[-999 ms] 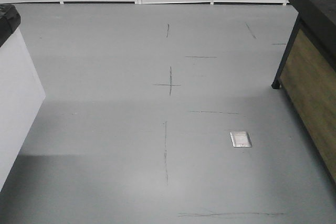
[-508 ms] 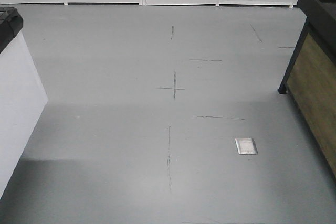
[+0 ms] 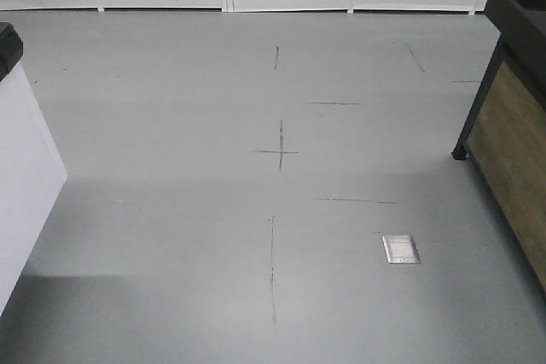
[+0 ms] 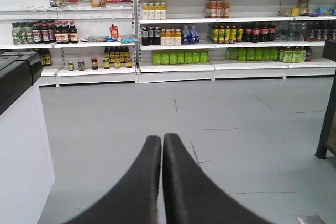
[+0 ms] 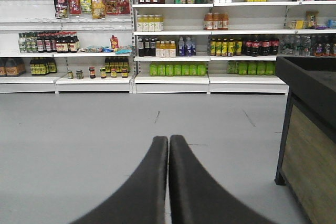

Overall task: Pick three apples into basket with both arms
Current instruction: 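Drive the base forward along the aisle toward the fruit table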

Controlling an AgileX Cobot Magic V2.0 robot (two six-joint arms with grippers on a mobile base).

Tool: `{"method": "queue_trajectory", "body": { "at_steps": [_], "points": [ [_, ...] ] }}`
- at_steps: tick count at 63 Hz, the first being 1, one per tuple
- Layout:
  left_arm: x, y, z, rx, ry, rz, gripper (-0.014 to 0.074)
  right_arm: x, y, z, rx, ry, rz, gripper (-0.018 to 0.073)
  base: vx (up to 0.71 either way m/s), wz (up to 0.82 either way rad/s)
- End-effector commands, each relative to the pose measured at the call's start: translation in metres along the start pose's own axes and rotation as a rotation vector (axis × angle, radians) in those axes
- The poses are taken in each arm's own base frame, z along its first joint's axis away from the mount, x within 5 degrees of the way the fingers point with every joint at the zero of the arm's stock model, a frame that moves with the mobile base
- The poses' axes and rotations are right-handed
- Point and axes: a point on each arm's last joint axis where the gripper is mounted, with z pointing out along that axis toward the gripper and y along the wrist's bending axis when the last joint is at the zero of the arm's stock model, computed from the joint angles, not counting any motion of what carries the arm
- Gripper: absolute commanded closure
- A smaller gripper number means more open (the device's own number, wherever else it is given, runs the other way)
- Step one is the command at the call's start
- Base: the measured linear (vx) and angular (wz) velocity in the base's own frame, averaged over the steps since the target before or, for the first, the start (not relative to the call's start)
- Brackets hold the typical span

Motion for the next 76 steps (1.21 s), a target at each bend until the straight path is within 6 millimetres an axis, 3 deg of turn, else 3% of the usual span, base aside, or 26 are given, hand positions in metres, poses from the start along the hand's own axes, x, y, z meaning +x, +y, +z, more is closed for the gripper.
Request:
{"method": "queue_trajectory", "body": {
  "at_steps": [1, 76],
  "points": [
    [-0.0086, -0.0005, -0.0006, 0.006, -0.082, -0.015, 0.0603, -0.0034, -0.0003, 0.0001, 0.005, -0.068, -0.007, 0.0568, 0.13, -0.03],
    [-0.0086, -0.0005, -0.0006, 0.006, -0.082, -0.015, 0.0603, -0.0032, -0.0003, 0.0001, 0.005, -0.067, -0.007, 0.0568, 0.14, -0.03]
  ]
}}
